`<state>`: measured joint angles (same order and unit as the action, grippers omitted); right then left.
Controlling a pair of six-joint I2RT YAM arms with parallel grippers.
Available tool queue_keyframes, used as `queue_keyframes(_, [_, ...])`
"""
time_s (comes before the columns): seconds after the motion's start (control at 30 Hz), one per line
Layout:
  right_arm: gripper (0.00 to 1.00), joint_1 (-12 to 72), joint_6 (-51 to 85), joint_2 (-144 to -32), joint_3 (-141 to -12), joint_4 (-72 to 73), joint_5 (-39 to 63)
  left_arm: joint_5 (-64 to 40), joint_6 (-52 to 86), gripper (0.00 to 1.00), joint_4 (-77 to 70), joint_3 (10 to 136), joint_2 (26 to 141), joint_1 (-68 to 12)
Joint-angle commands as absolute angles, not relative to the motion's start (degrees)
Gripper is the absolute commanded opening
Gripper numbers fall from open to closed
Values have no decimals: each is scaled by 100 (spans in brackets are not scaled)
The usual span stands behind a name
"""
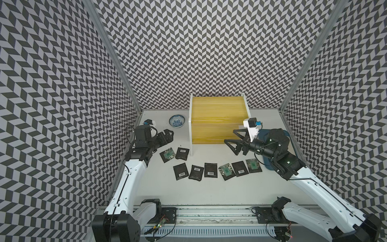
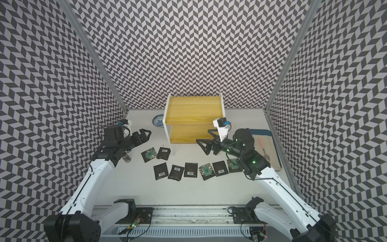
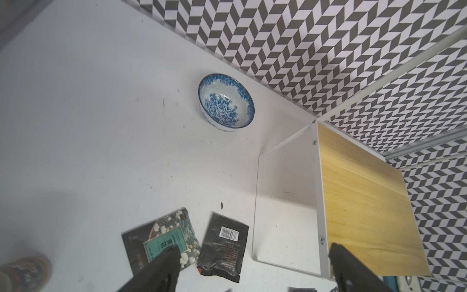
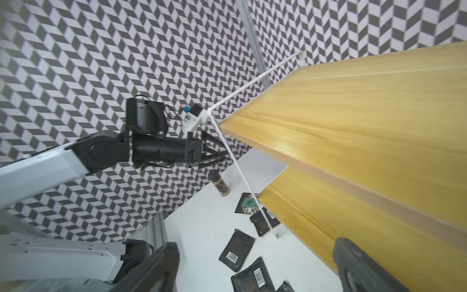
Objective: Remove the tea bags from the shelf
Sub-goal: Adjust the shelf at the center of the board, then reset both arms
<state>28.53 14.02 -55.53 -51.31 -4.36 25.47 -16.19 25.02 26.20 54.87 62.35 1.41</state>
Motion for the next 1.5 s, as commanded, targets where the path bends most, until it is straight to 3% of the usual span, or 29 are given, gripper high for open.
queue_keyframes(0.0, [100, 2455, 1364, -5409, -5318, -580, 1879, -1143, 2285, 100, 2774, 5939, 6387, 77])
queue_keyframes(0.2, [99, 1097, 1692, -5566, -5392, -539, 1179, -490, 2171, 100, 2377, 6230, 6585, 71])
queue_keyframes(0.33, [100, 414, 1778, -5720, -5224, -277, -133, 214, 1937, 100, 1838, 6050, 6651, 99])
queue_keyframes(0.4, [99, 158, 1855, -5824, -5212, -192, -161, 331, 1903, 100, 1725, 5981, 6752, 175])
queue_keyframes(0.6, [100, 90, 1986, -5836, -4967, 158, -141, 303, 1945, 100, 1405, 5630, 6855, 290])
queue_keyframes(1.0, [99, 86, 1557, -6211, -3797, 1356, -2010, 876, 988, 100, -491, 4315, 6759, 290])
queue_keyframes(1.47, [99, -9, 1107, -6574, -2731, 2705, -2831, 963, 498, 100, -2628, 3216, 7424, 316])
